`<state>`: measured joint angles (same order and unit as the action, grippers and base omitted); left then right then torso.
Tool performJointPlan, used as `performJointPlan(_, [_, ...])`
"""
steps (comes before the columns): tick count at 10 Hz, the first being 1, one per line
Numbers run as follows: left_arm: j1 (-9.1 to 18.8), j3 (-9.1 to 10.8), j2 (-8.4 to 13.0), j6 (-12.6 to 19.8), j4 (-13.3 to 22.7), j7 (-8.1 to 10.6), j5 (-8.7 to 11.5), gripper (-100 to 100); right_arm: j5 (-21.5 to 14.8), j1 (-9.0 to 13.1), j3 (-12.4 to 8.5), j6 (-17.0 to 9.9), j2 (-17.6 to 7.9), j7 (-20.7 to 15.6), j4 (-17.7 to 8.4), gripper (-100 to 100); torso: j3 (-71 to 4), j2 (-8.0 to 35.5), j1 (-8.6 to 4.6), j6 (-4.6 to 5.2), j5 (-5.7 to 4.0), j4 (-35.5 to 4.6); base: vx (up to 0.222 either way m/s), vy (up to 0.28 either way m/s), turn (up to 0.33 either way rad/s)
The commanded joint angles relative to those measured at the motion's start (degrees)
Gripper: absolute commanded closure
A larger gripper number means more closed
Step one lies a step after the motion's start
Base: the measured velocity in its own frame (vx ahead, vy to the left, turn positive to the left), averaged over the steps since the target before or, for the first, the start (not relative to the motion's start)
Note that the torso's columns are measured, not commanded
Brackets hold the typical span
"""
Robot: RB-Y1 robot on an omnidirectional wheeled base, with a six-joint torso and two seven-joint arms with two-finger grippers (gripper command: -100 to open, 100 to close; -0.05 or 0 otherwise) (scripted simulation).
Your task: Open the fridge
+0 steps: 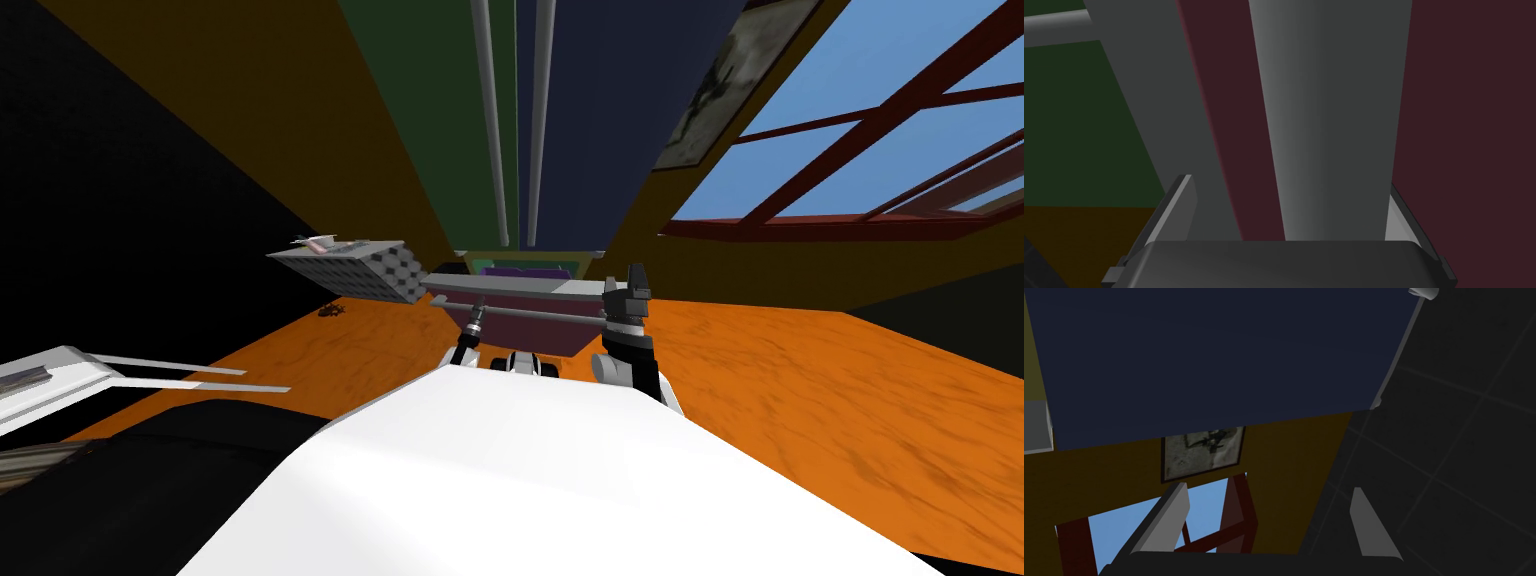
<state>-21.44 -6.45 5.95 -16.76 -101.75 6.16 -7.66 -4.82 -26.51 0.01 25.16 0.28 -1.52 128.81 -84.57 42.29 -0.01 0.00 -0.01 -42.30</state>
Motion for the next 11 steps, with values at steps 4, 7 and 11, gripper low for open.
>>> performJointPlan(4, [-2.02, -0.49, 0.98, 5.56, -7.65, 0.99, -0.27, -100, 0.00, 0.01, 0.00, 0.00, 0.00, 0.00, 0.00, 0, 0.25, 0.53, -0.18, -0.08, -0.27, -0.48, -0.003, -0.003, -0.007])
performJointPlan(7, [-3.05, -0.81, 0.96, 5.79, -6.12, 1.05, -0.20, 0, 0.00, 0.01, 0.00, 0.00, 0.00, 0.00, 0.00, 0, 0.16, 0.33, -0.19, -0.03, -0.19, -0.27, 0.000, 0.000, 0.000])
performJointPlan(11, [-3.28, -0.87, 0.98, 6.02, -5.80, 1.21, -0.12, 0, 0.00, 0.01, 0.00, 0.00, 0.00, 0.00, 0.00, 0, 0.00, 0.02, -0.11, -0.01, -0.06, -0.04, 0.000, 0.000, 0.000])
